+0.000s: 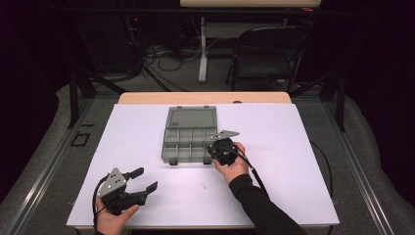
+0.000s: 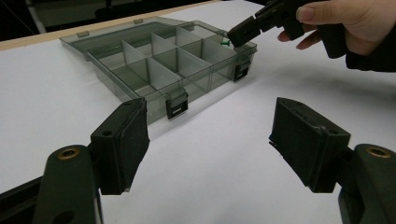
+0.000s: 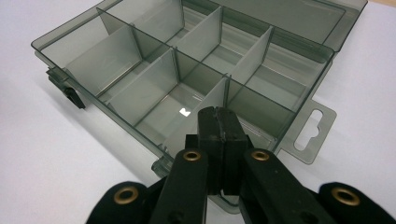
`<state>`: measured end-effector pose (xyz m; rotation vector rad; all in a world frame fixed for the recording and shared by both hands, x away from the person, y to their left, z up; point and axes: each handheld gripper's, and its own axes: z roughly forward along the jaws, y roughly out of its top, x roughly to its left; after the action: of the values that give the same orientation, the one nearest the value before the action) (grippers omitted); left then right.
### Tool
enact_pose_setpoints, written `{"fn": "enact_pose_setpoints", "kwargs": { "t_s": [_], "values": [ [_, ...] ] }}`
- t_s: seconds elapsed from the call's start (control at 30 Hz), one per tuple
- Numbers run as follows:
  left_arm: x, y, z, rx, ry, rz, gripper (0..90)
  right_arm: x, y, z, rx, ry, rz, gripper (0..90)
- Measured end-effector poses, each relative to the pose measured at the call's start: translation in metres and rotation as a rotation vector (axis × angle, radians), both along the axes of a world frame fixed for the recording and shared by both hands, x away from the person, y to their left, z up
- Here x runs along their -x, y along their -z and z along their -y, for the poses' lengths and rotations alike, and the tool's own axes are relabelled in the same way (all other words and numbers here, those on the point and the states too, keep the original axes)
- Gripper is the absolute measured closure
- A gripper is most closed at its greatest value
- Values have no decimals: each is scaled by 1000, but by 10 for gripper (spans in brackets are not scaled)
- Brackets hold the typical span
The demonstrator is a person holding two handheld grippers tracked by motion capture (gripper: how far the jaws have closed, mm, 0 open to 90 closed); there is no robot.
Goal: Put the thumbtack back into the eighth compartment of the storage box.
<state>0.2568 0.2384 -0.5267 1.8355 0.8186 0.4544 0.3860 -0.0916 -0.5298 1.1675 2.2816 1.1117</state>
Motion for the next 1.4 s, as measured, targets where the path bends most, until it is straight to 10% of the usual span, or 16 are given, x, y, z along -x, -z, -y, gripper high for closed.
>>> {"fn": "enact_pose_setpoints", "kwargs": {
  "t_s": [0.53,1.0,1.4],
  "values": [
    [0,0,0,1,-3,-1,274,0,-1,1,3,-2,10,864],
    [0,0,-1,0,-4,2,274,5,-6,2,2,18,62,435],
    [1,0,-1,4,-6,1,274,20,-18,1,12,-23,93,365]
  ]
}}
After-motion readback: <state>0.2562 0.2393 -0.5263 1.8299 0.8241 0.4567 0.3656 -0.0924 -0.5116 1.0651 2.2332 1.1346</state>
